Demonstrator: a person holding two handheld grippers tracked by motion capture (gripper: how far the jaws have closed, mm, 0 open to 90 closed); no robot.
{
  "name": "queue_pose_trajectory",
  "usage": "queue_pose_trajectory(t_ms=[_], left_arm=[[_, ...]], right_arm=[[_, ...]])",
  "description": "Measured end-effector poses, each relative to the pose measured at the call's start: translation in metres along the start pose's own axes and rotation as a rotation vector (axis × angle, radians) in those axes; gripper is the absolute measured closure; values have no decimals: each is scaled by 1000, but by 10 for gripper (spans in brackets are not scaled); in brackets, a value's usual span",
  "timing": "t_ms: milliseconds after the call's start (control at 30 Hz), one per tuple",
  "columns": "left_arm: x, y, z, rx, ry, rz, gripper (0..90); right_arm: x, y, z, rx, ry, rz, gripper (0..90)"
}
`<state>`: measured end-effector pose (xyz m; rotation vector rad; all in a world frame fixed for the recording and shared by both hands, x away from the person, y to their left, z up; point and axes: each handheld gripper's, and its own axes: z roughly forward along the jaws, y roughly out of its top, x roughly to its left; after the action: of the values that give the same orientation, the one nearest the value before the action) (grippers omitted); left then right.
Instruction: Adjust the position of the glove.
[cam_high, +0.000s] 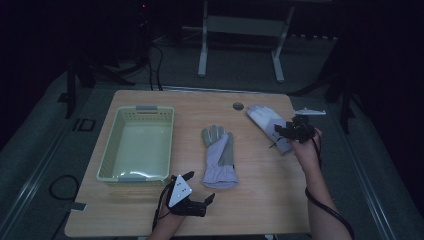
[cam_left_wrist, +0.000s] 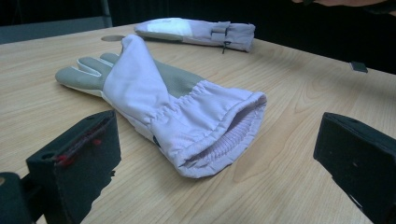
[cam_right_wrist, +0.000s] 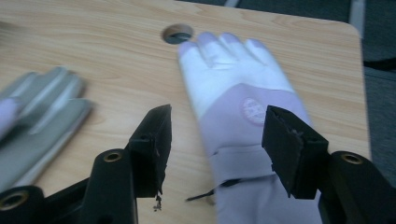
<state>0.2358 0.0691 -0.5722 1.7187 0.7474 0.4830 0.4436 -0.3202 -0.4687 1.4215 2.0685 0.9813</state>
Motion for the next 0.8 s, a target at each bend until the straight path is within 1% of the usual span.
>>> queue_pose_trajectory(t_ms=[67,133,167,200,233,267,300,333,367,400,433,467,533,600,667,767,800], left_arm=[[0,0,0,0,-1,-1,9],[0,0,0,0,-3,-2,9],[0,0,0,0,-2,-3,9],[0,0,0,1,-2,-5,9],[0,0,0,1,-1,-7,9],[0,0,0,2,-1,-8,9],[1,0,0,3,-1,-8,9],[1,0,0,3,-1,-8,9],[1,0,0,3,-2,-9,9],[1,0,0,4,-2,-10,9],[1,0,0,4,0,-11,9],[1,0,0,5,0,-12,9],[1,0,0,9,4,-12,9],[1,0,0,8,7,-15,9],[2,0,0,9,7,-19,9],[2,0,0,8,6,-23,9],[2,0,0,8,6,-23,9]], right_arm=[[-5,3,7,6,9,15,409],[-11,6,12,17,-4,31,422],[-14,7,15,22,6,40,421],[-17,8,19,37,-1,37,422],[-19,9,23,49,-16,22,432],[-20,10,26,59,-21,10,436],[-21,11,30,74,-21,-6,437],[-21,11,30,74,-21,-6,437],[-21,11,34,83,-28,-22,439],[-24,12,40,91,-14,-31,447],[-25,12,43,93,-13,-40,451],[-26,12,46,97,-23,-49,473],[-30,12,53,111,-19,-59,482],[-32,12,60,126,-34,-72,497],[-35,12,66,135,-27,-71,502],[-38,11,70,136,-33,-67,505],[-41,9,77,145,-33,-55,482]])
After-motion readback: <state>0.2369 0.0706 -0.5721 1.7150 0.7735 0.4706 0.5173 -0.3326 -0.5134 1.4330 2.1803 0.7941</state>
